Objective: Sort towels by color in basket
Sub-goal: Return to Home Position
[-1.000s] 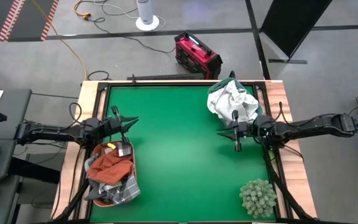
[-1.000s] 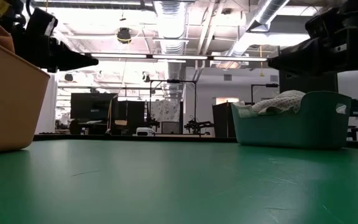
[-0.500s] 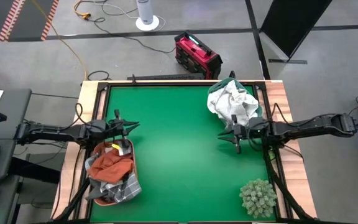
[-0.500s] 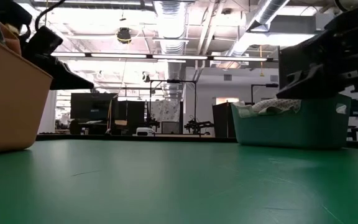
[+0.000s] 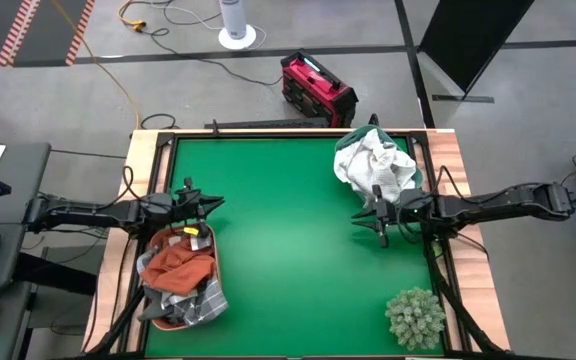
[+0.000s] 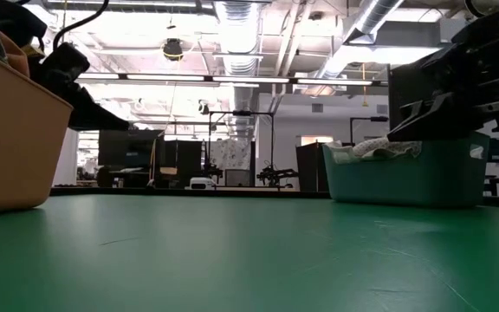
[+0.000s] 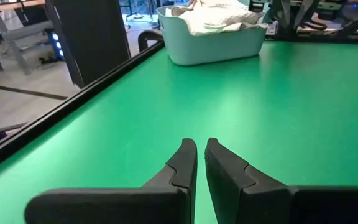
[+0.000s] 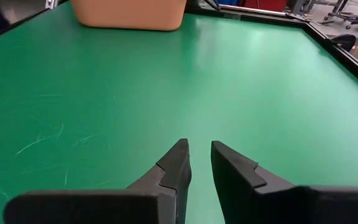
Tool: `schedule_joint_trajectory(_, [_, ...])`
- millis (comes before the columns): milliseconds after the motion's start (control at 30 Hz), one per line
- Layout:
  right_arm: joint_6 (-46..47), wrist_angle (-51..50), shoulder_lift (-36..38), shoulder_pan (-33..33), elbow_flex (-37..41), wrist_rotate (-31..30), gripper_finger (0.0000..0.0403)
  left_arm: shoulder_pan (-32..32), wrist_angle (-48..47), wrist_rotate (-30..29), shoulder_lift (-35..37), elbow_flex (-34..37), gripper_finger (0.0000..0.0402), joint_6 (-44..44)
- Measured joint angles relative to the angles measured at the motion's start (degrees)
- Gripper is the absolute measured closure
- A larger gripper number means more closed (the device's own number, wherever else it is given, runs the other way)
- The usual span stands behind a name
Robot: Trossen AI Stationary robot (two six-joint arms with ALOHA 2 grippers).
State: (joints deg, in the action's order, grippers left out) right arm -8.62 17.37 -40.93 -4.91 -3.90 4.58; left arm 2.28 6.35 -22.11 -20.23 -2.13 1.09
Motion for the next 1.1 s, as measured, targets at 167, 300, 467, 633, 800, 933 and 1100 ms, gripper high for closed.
schedule_joint_trajectory(167, [0.02,-0.02,0.0,0.0,0.02,0.0,0.0305,0.0,0.22,0.01,0.0,0.0,0.0376,-1.15])
schedule_joint_trajectory(300, [0.02,-0.06,0.0,0.0,0.04,0.0,0.0305,0.0,0.2,0.02,0.0,0.0,0.0376,-0.79])
schedule_joint_trajectory(467, [0.02,-0.09,0.0,0.0,0.07,-0.02,0.0305,0.0,0.26,0.02,0.0,0.0,0.0376,-1.15])
schedule_joint_trajectory(633, [0.04,-0.11,0.0,0.0,0.09,-0.02,0.0305,0.0,0.24,0.02,0.0,0.0,0.0376,-0.96])
schedule_joint_trajectory(800, [0.04,-0.15,-0.02,0.0,0.11,-0.04,0.0305,0.0,0.28,0.02,0.02,0.0,0.0376,-1.24])
schedule_joint_trajectory(933, [0.07,-0.15,-0.02,0.0,0.11,-0.04,0.0305,0.0,0.28,0.02,0.02,0.0,0.0376,-1.24])
schedule_joint_trajectory(1100, [0.09,-0.17,-0.02,0.0,0.11,-0.04,0.0305,0.0,0.28,0.04,0.02,0.0,0.0376,-1.26])
